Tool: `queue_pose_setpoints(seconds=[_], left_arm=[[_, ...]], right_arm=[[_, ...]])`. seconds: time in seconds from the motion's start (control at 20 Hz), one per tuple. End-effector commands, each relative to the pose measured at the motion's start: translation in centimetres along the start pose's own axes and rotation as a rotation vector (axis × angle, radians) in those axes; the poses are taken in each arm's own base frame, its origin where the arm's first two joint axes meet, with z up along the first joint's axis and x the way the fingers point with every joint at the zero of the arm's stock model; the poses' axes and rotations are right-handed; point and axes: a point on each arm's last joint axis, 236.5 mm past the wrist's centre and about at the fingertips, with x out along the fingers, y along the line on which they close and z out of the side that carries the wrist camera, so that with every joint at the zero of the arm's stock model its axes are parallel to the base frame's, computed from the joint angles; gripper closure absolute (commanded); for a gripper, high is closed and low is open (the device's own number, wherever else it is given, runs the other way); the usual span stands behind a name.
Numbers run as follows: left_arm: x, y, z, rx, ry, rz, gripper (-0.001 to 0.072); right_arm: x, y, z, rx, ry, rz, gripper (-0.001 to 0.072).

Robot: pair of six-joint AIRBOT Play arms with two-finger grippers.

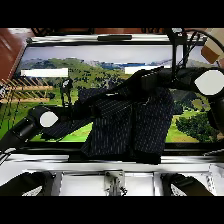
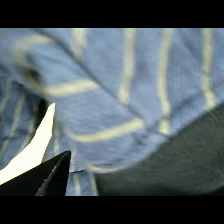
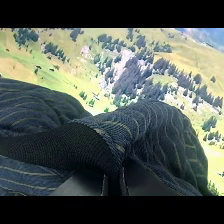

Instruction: Fold the shirts.

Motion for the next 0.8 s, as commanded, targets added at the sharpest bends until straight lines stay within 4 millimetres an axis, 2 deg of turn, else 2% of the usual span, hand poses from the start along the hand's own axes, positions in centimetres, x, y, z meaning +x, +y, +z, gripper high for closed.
queue_pose_setpoints(seconds=[0.0, 0.05, 0.1, 0.15, 0.2, 0.25, 0.3, 0.4, 0.45, 0.5, 0.6, 0.65, 0.7, 0.75], left_arm=[[1.1, 0.0, 1.0, 0.025, -0.079, -0.009, -0.0013], [1.9, 0.3, 1.3, 0.016, -0.092, -0.006, -0.0013], [2.7, 0.6, 1.5, 0.003, -0.1, -0.004, 0.0019], [3.5, 0.7, 1.8, -0.034, -0.111, -0.01, 0.024], [3.8, 0.3, 2.2, -0.07, -0.128, -0.031, 0.053], [3.4, -0.3, 3.0, -0.079, -0.155, -0.053, 0.0608], [2.5, -1.2, 4.2, -0.045, -0.193, -0.074, 0.0629], [-1.2, -3.5, 8.9, 0.068, -0.31, -0.113, 0.064], [-4.3, -4.7, 12.3, 0.091, -0.389, -0.133, 0.0641], [-8.0, -6.0, 16.0, 0.088, -0.484, -0.162, 0.0641], [-18.0, -10.1, 23.7, 0.068, -0.726, -0.279, 0.0642], [-23.4, -12.6, 26.2, 0.052, -0.831, -0.366, 0.0641], [-29.2, -15.6, 27.6, 0.059, -0.933, -0.462, 0.0641], [-34.7, -18.3, 27.9, 0.111, -1.022, -0.526, 0.0641]], right_arm=[[0.5, 0.0, -0.3, 0.005, 0.013, 0.005, 0.0606], [0.5, 0.0, -0.3, 0.005, 0.013, 0.006, 0.0606], [0.5, 0.0, -0.3, 0.005, 0.012, 0.006, 0.0606], [0.5, 0.0, -0.3, 0.005, 0.011, 0.005, 0.0606], [0.5, 0.0, -0.2, 0.004, 0.009, 0.003, 0.0606], [0.5, -0.2, 0.0, -0.002, 0.001, -0.003, 0.0606], [0.5, -0.3, 0.4, -0.017, -0.015, -0.008, 0.0606], [-0.2, -0.7, 2.7, -0.114, -0.112, -0.036, 0.0605], [-1.1, -1.0, 5.1, -0.179, -0.213, -0.069, 0.0606], [-2.9, -1.4, 8.5, -0.21, -0.361, -0.116, 0.0606], [-8.2, -2.5, 15.6, -0.185, -0.714, -0.21, 0.0606], [-12.7, -2.9, 19.2, -0.072, -0.951, -0.216, 0.0606], [-17.9, -2.6, 21.8, 0.084, -1.163, -0.165, 0.0606], [-22.4, -2.2, 23.3, 0.121, -1.315, -0.169, 0.0607]])
